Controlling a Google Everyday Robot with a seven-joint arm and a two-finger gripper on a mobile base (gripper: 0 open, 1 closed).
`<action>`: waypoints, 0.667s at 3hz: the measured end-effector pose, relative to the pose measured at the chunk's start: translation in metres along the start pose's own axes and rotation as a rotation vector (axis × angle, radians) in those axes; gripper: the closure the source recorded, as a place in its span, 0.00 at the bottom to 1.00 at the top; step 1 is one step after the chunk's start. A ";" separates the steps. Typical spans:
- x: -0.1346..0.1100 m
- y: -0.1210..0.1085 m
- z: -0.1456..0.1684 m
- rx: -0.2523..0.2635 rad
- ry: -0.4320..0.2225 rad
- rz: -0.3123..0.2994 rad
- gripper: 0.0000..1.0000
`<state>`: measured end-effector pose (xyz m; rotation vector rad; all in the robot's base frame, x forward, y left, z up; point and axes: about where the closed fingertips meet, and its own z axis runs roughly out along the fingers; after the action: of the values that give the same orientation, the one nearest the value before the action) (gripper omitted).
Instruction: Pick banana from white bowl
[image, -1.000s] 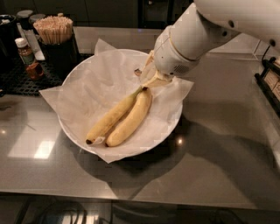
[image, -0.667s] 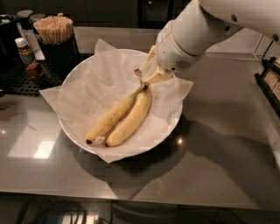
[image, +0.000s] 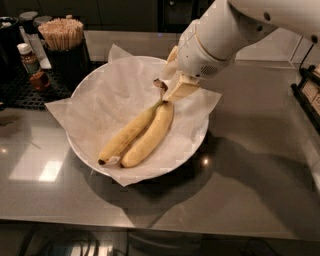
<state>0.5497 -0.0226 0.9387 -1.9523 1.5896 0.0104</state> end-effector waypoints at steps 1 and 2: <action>0.002 0.005 0.013 -0.030 -0.013 0.018 0.13; 0.003 0.006 0.019 -0.041 -0.016 0.026 0.08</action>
Offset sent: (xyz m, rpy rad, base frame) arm 0.0061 0.0077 -0.0339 0.0204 0.0858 -0.0052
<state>0.5517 -0.0167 0.9194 -1.9578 1.6165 0.0701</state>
